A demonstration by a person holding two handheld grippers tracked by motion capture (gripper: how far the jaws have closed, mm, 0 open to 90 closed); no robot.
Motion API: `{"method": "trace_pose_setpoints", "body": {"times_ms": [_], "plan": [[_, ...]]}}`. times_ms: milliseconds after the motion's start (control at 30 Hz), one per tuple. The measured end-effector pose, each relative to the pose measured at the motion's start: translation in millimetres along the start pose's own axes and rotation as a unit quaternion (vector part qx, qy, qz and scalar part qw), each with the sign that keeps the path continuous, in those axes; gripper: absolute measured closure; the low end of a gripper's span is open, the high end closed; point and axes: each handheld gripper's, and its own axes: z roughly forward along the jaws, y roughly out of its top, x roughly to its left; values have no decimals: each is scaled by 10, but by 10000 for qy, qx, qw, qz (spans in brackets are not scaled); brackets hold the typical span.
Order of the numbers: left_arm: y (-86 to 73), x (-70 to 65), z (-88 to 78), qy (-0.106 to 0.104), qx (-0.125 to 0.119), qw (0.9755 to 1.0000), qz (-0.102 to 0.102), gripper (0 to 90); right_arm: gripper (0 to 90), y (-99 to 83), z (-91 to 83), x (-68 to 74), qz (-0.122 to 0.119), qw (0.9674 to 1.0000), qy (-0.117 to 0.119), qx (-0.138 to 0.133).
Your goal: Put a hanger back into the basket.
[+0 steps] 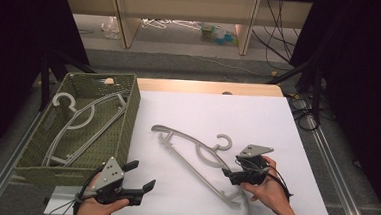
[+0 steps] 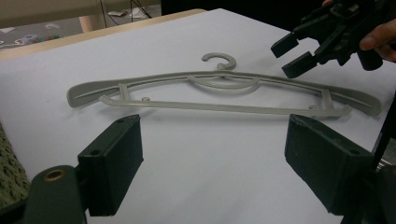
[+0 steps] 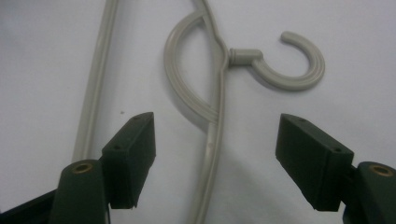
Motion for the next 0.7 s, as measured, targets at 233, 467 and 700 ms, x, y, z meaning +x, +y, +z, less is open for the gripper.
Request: {"method": "trace_pose_setpoints", "body": {"times_ms": [233, 467, 700], "plan": [[2, -10, 10, -33, 24, 10000, -5, 191, 405, 30, 178, -37, -7, 9990, 128, 433], [-5, -31, 16, -64, 54, 9999, -95, 192, 511, 85, 312, -61, -88, 9952, 180, 955], [-8, -29, 17, -48, 61, 9999, -94, 191, 538, 161, 345, -55, -231, 9921, 194, 1217]]}}
